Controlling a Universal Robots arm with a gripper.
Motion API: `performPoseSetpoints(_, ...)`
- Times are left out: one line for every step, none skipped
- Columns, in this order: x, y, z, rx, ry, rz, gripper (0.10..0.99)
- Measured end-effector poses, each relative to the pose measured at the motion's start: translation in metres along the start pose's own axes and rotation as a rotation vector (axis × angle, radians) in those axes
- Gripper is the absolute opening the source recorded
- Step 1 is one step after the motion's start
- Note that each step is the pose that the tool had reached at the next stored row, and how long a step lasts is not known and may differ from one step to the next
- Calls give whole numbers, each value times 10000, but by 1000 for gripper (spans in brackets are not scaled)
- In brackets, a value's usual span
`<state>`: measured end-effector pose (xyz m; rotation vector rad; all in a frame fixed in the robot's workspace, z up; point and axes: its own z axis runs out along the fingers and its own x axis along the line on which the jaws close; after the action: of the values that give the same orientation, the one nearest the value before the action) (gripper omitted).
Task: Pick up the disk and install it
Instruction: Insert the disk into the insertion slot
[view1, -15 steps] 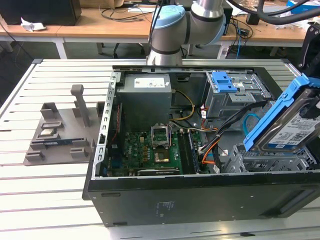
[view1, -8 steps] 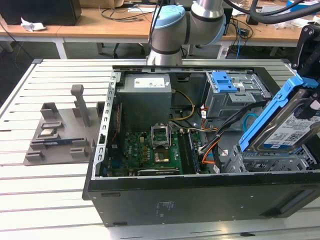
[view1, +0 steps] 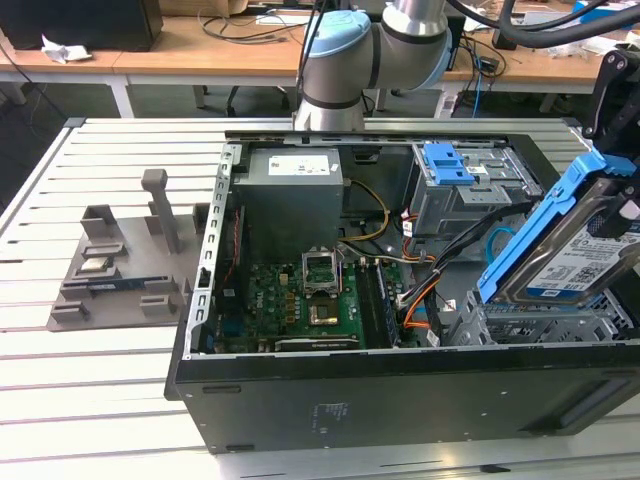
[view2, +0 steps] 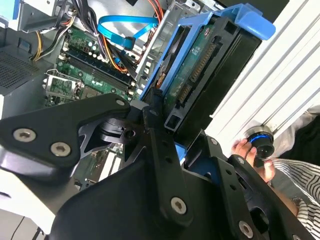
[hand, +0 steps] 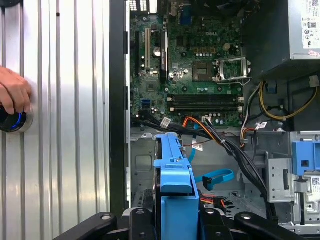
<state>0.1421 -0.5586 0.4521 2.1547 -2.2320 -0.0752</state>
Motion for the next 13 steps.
performPoseSetpoints(0,1,0,0,0,0,365)
performPoseSetpoints(0,3,1,33,-2,1,365)
performPoseSetpoints(0,3,2,245,-7,-1,365)
performPoseSetpoints(0,4,5,516,-18,-4,365)
performPoseSetpoints(1,4,5,556,-20,-5,365)
performPoseSetpoints(1,4,5,561,-19,-6,365)
performPoseSetpoints(1,4,5,565,-19,-6,365)
performPoseSetpoints(0,9,5,566,-14,-4,365)
performPoseSetpoints(-1,21,6,567,-9,-3,365)
performPoseSetpoints(-3,37,7,567,-9,-5,365)
performPoseSetpoints(-19,43,9,567,-11,-11,365)
performPoseSetpoints(-45,44,11,567,-15,-17,365)
performPoseSetpoints(-83,46,13,567,-22,-27,365)
